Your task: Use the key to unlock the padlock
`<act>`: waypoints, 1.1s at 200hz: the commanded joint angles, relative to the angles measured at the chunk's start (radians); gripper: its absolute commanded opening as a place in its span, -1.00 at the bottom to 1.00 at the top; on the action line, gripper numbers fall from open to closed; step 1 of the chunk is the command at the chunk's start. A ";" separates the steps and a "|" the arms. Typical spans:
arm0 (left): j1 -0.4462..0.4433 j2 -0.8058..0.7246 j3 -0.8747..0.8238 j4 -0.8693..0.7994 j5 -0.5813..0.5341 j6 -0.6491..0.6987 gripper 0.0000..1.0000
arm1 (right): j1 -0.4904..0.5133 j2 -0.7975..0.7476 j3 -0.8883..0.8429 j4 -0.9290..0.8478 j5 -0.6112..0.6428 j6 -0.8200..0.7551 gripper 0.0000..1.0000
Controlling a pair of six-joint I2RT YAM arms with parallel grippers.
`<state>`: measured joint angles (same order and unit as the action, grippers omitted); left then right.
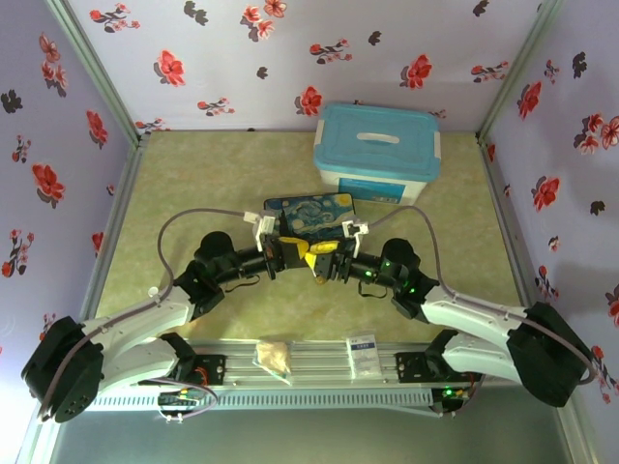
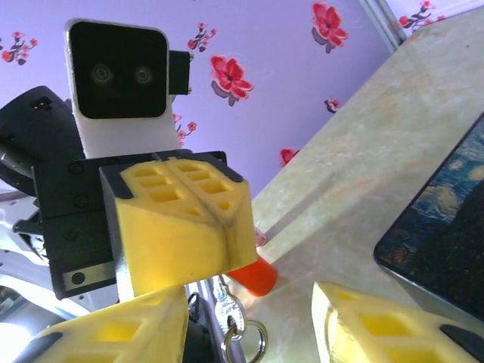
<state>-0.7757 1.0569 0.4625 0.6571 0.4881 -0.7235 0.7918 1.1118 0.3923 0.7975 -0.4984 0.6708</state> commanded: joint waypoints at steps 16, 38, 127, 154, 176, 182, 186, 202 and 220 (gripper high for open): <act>0.006 -0.008 0.006 0.056 0.021 -0.003 -1.00 | -0.004 -0.007 -0.009 0.102 -0.038 0.032 -0.28; 0.006 -0.005 0.007 0.064 0.021 -0.007 -1.00 | -0.004 -0.008 -0.024 0.110 -0.037 0.043 -0.34; 0.010 0.026 -0.003 0.129 0.019 -0.037 -1.00 | -0.002 0.009 -0.052 0.152 -0.030 0.052 -0.78; 0.010 0.046 -0.014 0.170 0.018 -0.057 -1.00 | -0.003 0.029 -0.055 0.183 -0.025 0.061 -0.75; 0.012 0.051 -0.015 0.174 0.019 -0.060 -1.00 | -0.002 0.046 -0.059 0.218 -0.015 0.073 -0.39; 0.010 0.051 -0.015 0.176 0.018 -0.059 -1.00 | -0.002 0.053 -0.059 0.228 -0.018 0.076 -0.39; 0.010 0.051 -0.016 0.176 0.018 -0.060 -1.00 | -0.002 0.056 -0.058 0.234 -0.019 0.078 -0.40; 0.010 0.051 -0.019 0.177 0.019 -0.058 -1.00 | -0.002 0.073 -0.055 0.259 -0.024 0.086 -0.53; 0.011 0.052 -0.024 0.182 0.019 -0.058 -1.00 | -0.002 0.091 -0.057 0.287 -0.029 0.094 -0.71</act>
<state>-0.7712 1.1053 0.4545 0.7792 0.4904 -0.7765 0.7918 1.1843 0.3416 0.9966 -0.5240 0.7498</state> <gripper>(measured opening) 0.042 0.181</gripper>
